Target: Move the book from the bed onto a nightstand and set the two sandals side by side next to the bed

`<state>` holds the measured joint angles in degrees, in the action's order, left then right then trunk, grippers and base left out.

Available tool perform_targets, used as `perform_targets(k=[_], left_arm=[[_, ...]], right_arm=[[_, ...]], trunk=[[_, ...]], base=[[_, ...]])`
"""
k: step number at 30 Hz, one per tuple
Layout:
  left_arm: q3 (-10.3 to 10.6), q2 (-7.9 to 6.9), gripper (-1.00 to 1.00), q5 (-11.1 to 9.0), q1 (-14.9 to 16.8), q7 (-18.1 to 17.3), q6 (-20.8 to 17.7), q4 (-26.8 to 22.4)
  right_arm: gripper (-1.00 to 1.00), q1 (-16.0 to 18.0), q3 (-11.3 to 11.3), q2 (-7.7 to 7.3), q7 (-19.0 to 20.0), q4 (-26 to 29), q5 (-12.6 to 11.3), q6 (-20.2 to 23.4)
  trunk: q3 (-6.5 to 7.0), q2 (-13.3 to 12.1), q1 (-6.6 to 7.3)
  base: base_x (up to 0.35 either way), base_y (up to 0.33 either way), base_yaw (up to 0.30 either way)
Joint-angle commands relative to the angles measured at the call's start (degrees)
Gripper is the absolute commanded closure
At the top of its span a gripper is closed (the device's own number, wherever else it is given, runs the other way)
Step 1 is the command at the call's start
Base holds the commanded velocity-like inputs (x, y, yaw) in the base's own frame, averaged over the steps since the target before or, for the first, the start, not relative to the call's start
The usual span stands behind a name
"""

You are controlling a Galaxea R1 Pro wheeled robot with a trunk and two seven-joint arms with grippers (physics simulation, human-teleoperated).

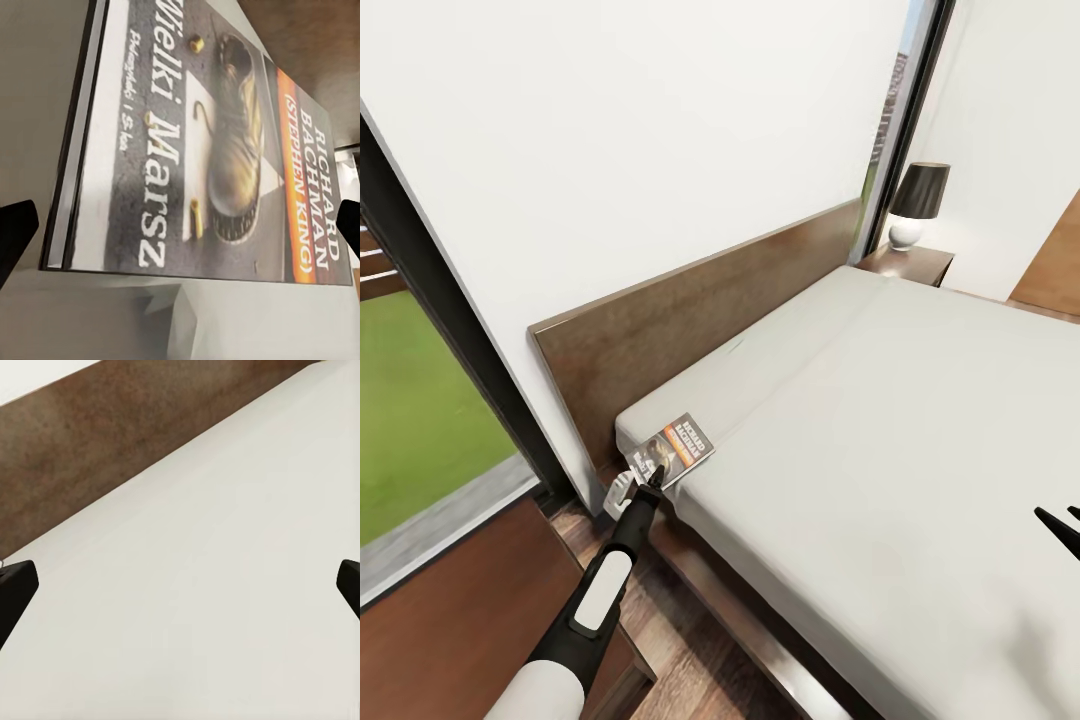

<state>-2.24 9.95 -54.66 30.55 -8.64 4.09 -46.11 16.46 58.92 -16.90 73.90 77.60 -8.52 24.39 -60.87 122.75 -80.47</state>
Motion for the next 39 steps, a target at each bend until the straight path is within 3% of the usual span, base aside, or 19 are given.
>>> perform_targets(k=[1, 15, 16, 39], left_arm=[[-0.13, 0.04, -1.0, -0.61, 0.03, -0.41, -0.04, 0.06], [-0.13, 0.04, -1.0, -0.62, 0.03, -0.41, -0.04, 0.06], [-0.13, 0.04, 1.0, -0.62, 0.03, -0.41, -0.04, 0.06], [-0.13, 0.04, 1.0, -0.62, 0.03, -0.46, -0.04, 0.06]], right_arm=[[-1.0, 0.05, 0.06, -0.02, 0.19, -0.01, -0.18, 0.57], [-1.0, 0.06, 0.06, 0.0, 0.19, 0.0, -0.18, 0.57], [-1.0, 0.06, 0.06, 0.04, 0.19, 0.0, -0.18, 0.57], [-1.0, 0.05, 0.06, 0.07, 0.19, -0.03, -0.18, 0.57]], trunk=[[-0.04, 0.02, 0.01], [-0.04, 0.02, 0.01], [-0.04, 0.02, 0.01], [-0.04, 0.02, 0.01]], base=[[0.0, 0.0, 0.0], [0.0, 0.0, 0.0], [0.0, 0.0, 0.0], [0.0, 0.0, 0.0]])
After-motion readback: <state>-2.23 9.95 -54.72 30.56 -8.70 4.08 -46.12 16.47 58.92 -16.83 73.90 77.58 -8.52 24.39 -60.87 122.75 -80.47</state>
